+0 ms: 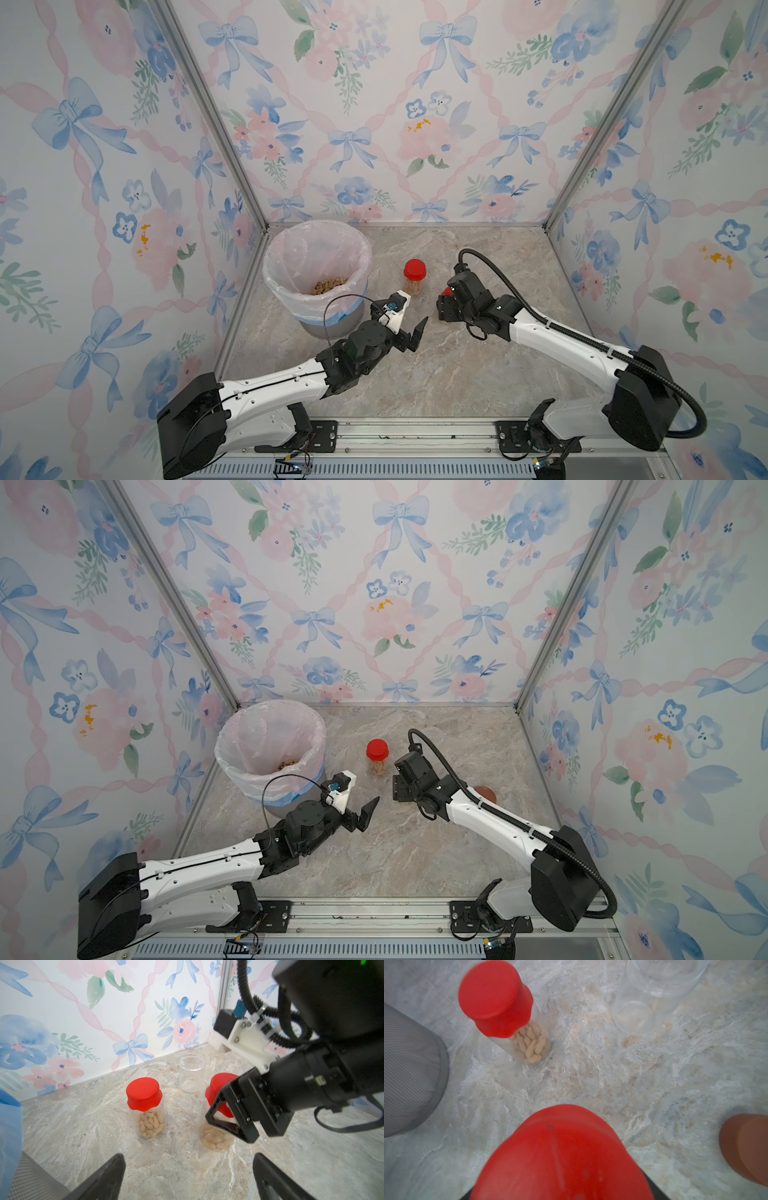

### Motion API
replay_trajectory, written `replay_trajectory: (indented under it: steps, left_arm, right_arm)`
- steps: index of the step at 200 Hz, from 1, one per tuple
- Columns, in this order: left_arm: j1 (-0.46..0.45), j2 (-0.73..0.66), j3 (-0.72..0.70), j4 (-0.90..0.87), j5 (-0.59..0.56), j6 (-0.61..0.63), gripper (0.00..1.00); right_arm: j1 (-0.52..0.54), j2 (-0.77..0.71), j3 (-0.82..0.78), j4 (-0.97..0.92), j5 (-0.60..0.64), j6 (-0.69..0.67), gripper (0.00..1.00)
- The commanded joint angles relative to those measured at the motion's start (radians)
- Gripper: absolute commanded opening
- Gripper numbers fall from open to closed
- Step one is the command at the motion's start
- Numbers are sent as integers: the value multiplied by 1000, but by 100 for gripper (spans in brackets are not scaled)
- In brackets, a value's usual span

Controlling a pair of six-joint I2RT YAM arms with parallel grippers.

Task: Empty moldy peanuts from jars
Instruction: Pick up the jar from the center of the board.

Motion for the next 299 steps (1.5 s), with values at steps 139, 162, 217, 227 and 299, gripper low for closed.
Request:
replay_trajectory:
  steps: [139,162,217,227,299]
  left_arm:
    - [28,307,157,222,169,190,98]
    - [32,336,198,242,168,204,98]
    - [38,379,213,268,211,207,98]
    - [37,380,208,275,223,209,98]
    - [42,383,191,299,223,226,94]
  right_arm:
    - [16,-156,152,-115,-218,10,57]
    - [26,-168,146,-112,-219,16,57]
    - [26,-199,128,-100,-230,22,57]
    - [26,-203,123,-93,-236,24,57]
    - [24,-212,111,-80,-256,35,57]
